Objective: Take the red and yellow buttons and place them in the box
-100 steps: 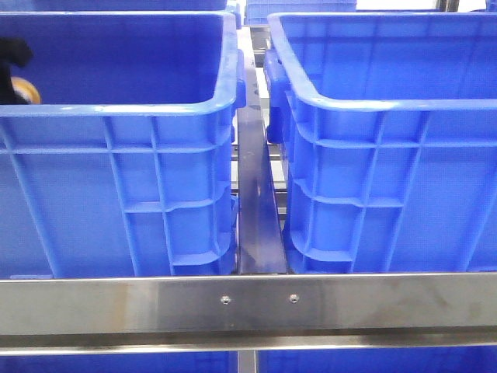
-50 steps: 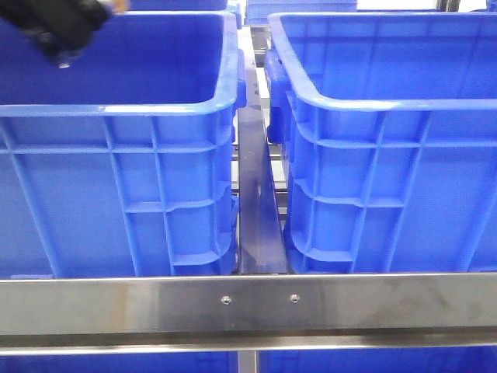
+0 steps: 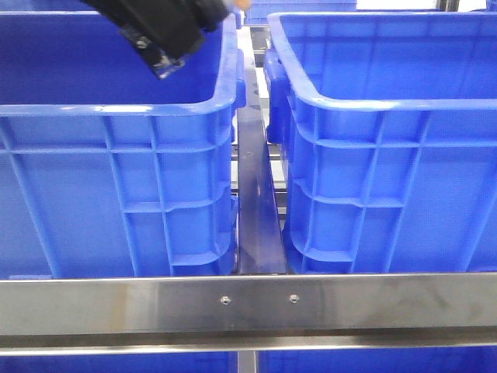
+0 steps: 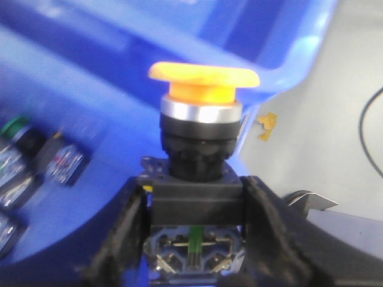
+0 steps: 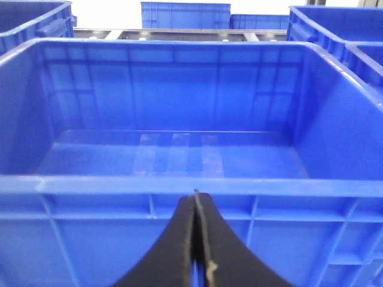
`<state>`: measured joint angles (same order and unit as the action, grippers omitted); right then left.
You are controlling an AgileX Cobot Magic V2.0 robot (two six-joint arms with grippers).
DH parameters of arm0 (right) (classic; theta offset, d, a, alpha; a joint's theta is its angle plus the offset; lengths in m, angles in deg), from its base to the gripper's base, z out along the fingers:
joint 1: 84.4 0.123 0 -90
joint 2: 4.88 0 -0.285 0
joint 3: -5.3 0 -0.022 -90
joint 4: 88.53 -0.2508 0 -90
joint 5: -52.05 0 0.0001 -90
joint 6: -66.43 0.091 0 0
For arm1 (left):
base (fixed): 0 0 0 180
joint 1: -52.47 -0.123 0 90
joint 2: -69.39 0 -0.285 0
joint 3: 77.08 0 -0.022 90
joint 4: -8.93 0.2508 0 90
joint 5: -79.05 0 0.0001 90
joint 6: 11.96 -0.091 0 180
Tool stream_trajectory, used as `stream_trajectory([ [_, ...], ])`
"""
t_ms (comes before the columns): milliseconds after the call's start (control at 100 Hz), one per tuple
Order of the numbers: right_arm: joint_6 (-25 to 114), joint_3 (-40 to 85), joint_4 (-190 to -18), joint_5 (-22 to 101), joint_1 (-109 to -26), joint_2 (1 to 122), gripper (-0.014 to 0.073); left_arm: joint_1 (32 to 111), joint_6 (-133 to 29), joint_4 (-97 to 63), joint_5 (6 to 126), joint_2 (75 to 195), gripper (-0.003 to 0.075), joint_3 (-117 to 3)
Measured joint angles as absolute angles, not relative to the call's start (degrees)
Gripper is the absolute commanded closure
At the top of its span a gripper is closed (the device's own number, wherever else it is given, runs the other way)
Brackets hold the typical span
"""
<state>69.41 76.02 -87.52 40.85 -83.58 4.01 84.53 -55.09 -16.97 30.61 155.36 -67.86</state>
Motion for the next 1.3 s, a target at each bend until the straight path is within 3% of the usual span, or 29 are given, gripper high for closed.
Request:
stream_trajectory([
  [220,69.3,62.6,-96.6,25.5,-83.2,14.7,0.0657,87.4,-55.2,-17.0,32.0,155.4,0.0636,-67.9],
  [290,69.2,58.8,-99.8,22.0,-81.9,19.0,0.062,87.7,-55.2,-17.4,32.1,155.4,0.0636,-67.9],
  [360,68.0,55.2,-102.7,19.1,-80.3,23.6,0.0489,87.7,-55.2,-17.9,32.4,155.4,0.0636,-67.9],
  [480,66.1,49.5,-108.6,15.8,-77.3,31.7,0.0143,87.7,-55.2,-18.1,32.6,155.4,0.0636,-67.9],
  [580,65.7,44.9,-116.0,15.0,-75.3,37.0,-0.0003,87.8,-55.2,-18.2,32.7,155.4,0.0636,-67.9],
  [990,54.7,32.9,-144.4,11.2,-68.5,58.1,-0.0009,88.0,-55.2,-19.3,32.7,155.4,0.0636,-67.9],
  [1300,51.2,27.6,-152.5,10.1,-63.1,71.9,-0.0009,88.0,-55.2,-19.3,32.8,155.4,0.0636,-67.9],
])
